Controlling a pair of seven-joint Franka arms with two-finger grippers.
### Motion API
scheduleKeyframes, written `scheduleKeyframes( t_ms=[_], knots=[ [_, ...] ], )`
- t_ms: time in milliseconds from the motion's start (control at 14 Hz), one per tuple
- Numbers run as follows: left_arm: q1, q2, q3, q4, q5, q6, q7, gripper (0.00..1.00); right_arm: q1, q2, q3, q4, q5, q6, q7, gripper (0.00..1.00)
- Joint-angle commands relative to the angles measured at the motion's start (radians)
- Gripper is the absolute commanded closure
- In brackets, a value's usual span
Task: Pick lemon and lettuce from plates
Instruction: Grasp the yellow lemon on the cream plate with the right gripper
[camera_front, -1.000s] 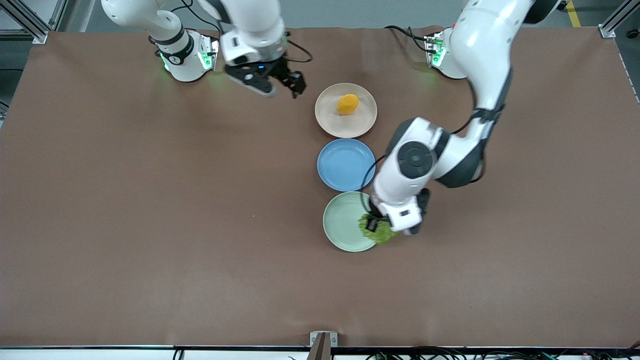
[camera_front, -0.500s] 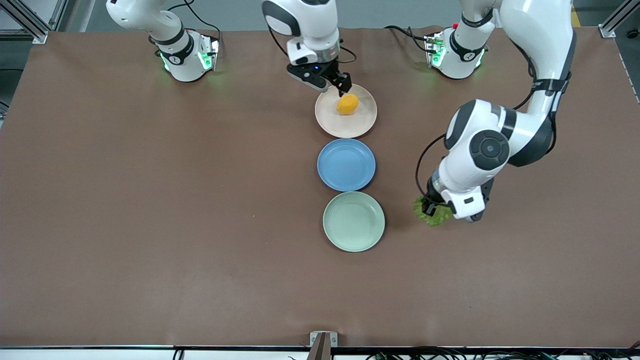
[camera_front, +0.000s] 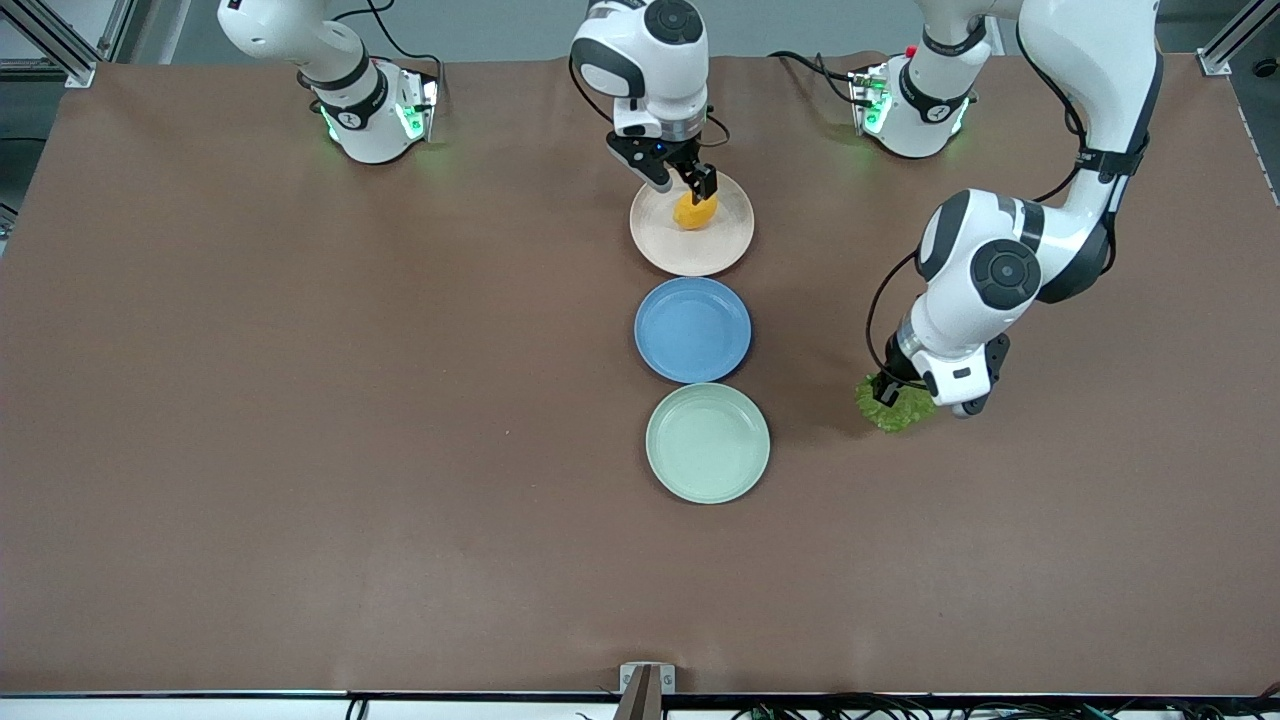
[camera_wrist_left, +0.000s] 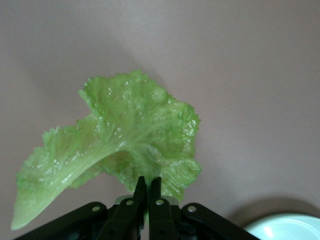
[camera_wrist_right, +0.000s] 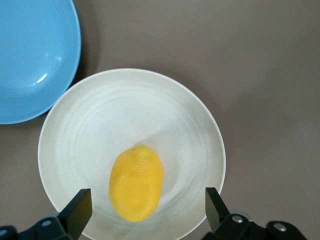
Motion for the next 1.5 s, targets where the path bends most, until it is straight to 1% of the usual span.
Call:
scheduleKeyframes(
  t_ms=[0, 143, 357, 643, 714, 786, 857, 929, 1000, 1143, 1214, 1286, 1357, 1429],
  knots=[
    [0.029, -0.059, -0.010, -0.125, 0.016, 0.064, 0.052, 1.00, 0.019, 0.097, -0.016, 0.094, -0.035, 0.002, 0.112, 0.00],
    [0.037, -0.056, -0.010, -0.163, 0.016, 0.115, 0.072, 1.00, 0.019, 0.140, -0.014, 0.134, -0.074, 0.002, 0.152, 0.00],
    [0.048, -0.048, -0.011, -0.202, 0.016, 0.172, 0.073, 1.00, 0.026, 0.188, -0.014, 0.172, -0.080, 0.002, 0.155, 0.02],
    [0.046, -0.030, -0.010, -0.255, 0.016, 0.262, 0.086, 0.99, 0.037, 0.222, -0.014, 0.180, -0.082, 0.030, 0.166, 0.02],
    [0.047, -0.027, -0.010, -0.257, 0.016, 0.267, 0.086, 0.97, 0.039, 0.228, -0.014, 0.180, -0.082, 0.033, 0.172, 0.04],
    [0.048, -0.025, -0.011, -0.258, 0.017, 0.267, 0.086, 0.96, 0.039, 0.228, -0.014, 0.180, -0.082, 0.033, 0.172, 0.07],
    [0.048, -0.019, -0.011, -0.262, 0.017, 0.268, 0.087, 0.93, 0.039, 0.228, -0.014, 0.180, -0.080, 0.031, 0.172, 0.13],
    [0.046, -0.016, -0.010, -0.263, 0.017, 0.269, 0.087, 0.92, 0.040, 0.228, -0.014, 0.179, -0.080, 0.027, 0.172, 0.22],
    [0.046, -0.012, -0.010, -0.263, 0.017, 0.269, 0.087, 0.92, 0.039, 0.228, -0.014, 0.180, -0.080, 0.022, 0.172, 0.36],
    [0.047, -0.012, -0.010, -0.262, 0.017, 0.269, 0.086, 0.90, 0.037, 0.226, -0.013, 0.180, -0.078, 0.017, 0.163, 0.70],
    [0.046, -0.013, -0.011, -0.260, 0.017, 0.269, 0.084, 0.85, 0.033, 0.222, -0.013, 0.180, -0.078, 0.016, 0.160, 0.89],
    [0.046, -0.018, -0.011, -0.257, 0.017, 0.269, 0.083, 0.49, 0.022, 0.216, -0.014, 0.182, -0.077, 0.001, 0.157, 0.97],
    [0.046, -0.022, -0.011, -0.252, 0.017, 0.269, 0.084, 0.00, 0.005, 0.203, -0.014, 0.186, -0.077, -0.038, 0.126, 0.98],
    [0.047, -0.039, -0.011, -0.243, 0.017, 0.249, 0.077, 0.00, -0.015, 0.181, -0.014, 0.202, -0.071, -0.108, 0.053, 0.98]
  ],
)
